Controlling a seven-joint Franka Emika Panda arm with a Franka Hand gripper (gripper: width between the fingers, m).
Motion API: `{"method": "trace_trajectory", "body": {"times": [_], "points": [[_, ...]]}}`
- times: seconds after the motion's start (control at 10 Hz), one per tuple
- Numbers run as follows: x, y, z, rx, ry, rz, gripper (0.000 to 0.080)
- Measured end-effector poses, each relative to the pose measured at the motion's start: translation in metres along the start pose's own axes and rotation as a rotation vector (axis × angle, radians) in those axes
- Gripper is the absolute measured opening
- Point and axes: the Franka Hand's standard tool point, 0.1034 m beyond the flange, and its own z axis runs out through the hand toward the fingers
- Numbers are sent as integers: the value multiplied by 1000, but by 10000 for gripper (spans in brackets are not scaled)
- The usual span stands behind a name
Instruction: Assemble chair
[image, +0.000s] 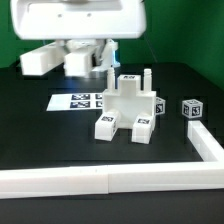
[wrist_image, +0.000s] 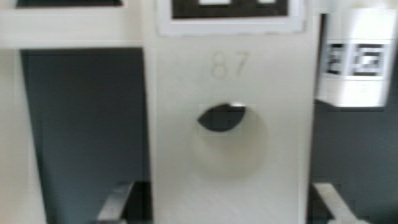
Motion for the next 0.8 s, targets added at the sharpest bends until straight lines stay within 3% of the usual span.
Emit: {"method": "trace_trajectory", "body": {"times": [0.5, 0.8], "points": [[-1, 1, 4, -3, -3, -8, 288], [-13, -36, 3, -7, -1, 31, 288]]}}
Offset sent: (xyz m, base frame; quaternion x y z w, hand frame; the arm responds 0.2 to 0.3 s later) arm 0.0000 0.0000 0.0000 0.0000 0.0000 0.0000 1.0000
